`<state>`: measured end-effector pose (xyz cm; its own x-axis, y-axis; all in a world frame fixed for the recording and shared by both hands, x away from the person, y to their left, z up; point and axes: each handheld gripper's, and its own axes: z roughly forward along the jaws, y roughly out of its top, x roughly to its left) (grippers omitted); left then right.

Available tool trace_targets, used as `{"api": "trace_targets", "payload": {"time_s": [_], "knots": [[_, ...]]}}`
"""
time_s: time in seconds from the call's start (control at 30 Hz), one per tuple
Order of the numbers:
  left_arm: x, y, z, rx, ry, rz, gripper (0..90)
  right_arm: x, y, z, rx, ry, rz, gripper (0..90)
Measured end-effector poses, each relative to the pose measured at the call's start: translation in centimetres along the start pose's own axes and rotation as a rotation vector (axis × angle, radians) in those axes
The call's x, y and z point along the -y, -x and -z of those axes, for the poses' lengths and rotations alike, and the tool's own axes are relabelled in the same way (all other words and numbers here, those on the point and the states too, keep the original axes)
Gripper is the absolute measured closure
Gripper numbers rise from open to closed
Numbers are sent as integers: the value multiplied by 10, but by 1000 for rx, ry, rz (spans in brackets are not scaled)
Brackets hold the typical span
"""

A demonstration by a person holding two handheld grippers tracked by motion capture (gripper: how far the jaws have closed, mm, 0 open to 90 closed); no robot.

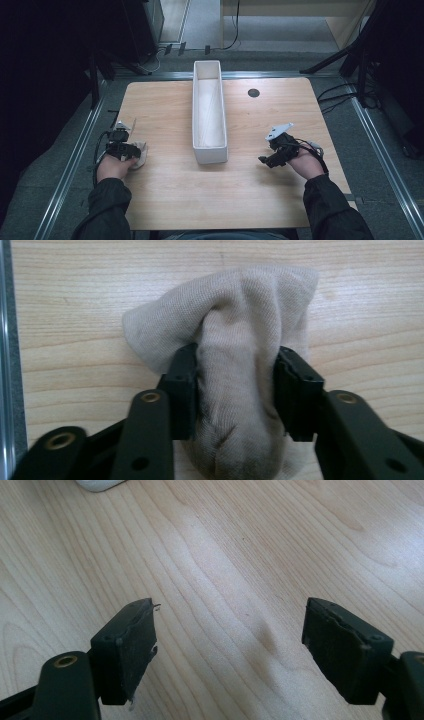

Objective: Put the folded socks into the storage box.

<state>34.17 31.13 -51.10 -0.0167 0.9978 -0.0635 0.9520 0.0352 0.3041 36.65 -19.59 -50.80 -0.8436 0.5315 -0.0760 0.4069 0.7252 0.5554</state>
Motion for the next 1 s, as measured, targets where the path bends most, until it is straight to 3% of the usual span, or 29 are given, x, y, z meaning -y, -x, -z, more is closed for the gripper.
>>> {"api": "trace_targets", "payload": {"time_s": [0.2, 0.3, 0.33, 0.47, 0.5, 0.8, 1.0], "knots": [[-3, 2, 0, 2, -23, 0, 689, 0, -1, -1, 2, -6, 8, 215], [-4, 0, 1, 28, -22, 26, 704, 0, 0, 0, 2, -4, 7, 214], [-4, -3, 4, 80, -27, 60, 705, 0, 0, 0, 5, -3, 5, 214], [-6, -1, 7, 99, -30, 65, 703, 0, 0, 0, 5, -1, 3, 214], [-7, -1, 8, 134, -31, 68, 704, 0, 0, 0, 4, -4, 1, 215], [-19, 11, 17, 125, -70, 54, 704, 0, 0, 0, 0, 5, 0, 215], [-33, 25, 30, 139, -57, 36, 703, 0, 0, 1, -5, 10, -2, 215]]}}
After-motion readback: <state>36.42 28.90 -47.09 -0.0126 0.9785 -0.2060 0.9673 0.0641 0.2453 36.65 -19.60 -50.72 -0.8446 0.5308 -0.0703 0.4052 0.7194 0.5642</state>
